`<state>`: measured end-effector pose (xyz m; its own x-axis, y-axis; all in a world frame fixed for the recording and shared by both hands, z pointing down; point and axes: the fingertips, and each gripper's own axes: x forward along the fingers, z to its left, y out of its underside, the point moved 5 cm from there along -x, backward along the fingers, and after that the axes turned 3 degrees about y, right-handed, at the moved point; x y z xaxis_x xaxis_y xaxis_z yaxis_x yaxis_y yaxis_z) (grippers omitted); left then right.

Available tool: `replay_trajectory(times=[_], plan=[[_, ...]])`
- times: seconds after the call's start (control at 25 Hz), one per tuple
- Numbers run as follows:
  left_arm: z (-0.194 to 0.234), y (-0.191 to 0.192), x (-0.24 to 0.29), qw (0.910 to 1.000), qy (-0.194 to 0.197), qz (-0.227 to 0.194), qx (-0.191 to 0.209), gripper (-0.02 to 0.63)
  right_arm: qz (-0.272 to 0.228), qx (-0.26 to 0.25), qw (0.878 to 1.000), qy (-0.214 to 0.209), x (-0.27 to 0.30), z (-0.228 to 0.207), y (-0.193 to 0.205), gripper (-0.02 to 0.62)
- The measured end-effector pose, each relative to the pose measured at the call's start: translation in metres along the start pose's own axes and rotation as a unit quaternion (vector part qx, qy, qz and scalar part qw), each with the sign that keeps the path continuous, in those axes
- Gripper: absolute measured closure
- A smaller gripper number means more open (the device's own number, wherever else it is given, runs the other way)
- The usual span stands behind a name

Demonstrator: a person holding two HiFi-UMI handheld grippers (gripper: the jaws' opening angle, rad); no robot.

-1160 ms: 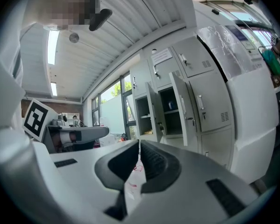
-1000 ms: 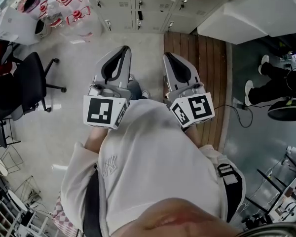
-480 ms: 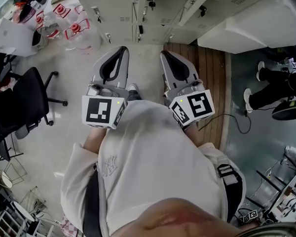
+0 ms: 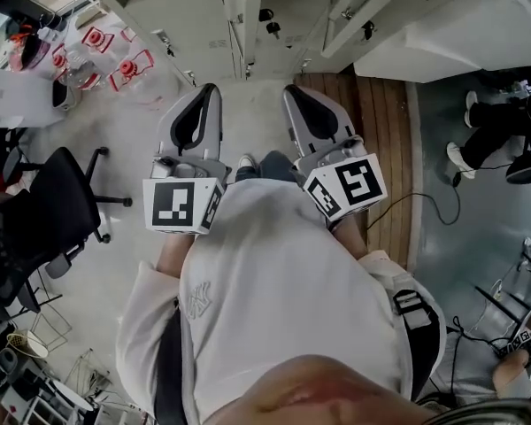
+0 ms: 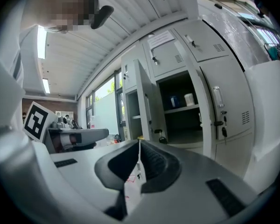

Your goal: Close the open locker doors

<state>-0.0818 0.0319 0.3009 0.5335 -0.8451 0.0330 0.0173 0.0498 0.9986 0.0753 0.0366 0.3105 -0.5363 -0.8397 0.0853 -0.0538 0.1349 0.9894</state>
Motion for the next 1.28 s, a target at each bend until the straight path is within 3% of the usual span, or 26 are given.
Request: replay_trajectory(times=[0.28, 0.48, 0.92, 1.28], plan=[[0.006, 0.004, 0.033, 0.9998, -0.020, 0.000, 0.002, 0.604, -0.019, -0.020, 1.000, -0.006, 0.027, -0.042, -0.012, 0.580], [0.010, -0.013, 0.058, 0.9984, -0.053, -0.016, 0.012, 0.604, -0.048, -0.035, 0.998, -0.035, 0.048, -0.070, -0.043, 0.580], [0.049, -0.020, 0.081, 0.9898, -0.136, -0.032, 0.029, 0.604, -0.099, -0.020, 0.977, -0.189, 0.119, -0.068, -0.079, 0.578], [0.083, -0.026, 0.090, 0.9887, -0.144, -0.034, 0.025, 0.604, -0.076, 0.012, 0.956, -0.285, 0.139, -0.059, -0.079, 0.563]])
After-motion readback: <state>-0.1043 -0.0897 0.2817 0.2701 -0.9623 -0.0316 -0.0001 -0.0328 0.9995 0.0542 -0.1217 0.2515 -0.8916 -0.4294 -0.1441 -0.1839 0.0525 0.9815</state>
